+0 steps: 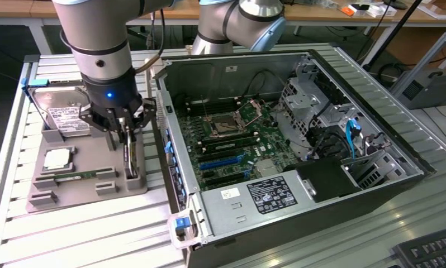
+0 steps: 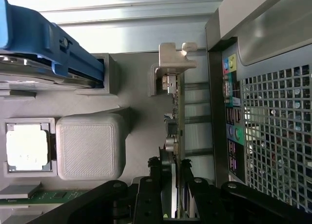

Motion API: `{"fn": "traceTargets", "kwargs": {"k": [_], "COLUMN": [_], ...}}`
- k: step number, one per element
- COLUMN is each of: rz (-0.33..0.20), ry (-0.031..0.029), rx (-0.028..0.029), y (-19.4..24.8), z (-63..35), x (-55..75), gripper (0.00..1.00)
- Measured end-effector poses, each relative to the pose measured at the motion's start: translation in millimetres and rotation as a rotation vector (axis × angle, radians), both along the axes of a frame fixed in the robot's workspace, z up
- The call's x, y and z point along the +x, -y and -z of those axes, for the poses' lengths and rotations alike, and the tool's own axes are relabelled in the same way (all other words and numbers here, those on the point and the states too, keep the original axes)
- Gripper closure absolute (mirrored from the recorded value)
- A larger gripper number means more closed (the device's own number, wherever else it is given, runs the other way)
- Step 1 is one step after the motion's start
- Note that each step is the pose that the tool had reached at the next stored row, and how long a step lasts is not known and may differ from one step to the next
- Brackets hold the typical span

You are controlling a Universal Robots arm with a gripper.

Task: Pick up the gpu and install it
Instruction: 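Pick up the gpu and move the gpu toward the slot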

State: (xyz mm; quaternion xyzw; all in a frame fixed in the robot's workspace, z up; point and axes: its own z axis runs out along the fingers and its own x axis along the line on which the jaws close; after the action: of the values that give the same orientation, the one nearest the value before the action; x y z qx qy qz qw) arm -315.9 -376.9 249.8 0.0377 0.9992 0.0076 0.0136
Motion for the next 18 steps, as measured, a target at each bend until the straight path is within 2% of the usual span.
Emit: {"fn": "traceTargets", "kwargs": {"k": [18], "rz": [0.0], "ry": [0.0001], "rx": [0.0], "y": [0.0], "z": [-5.1], "x": [0.0], "gripper": [0.73]}}
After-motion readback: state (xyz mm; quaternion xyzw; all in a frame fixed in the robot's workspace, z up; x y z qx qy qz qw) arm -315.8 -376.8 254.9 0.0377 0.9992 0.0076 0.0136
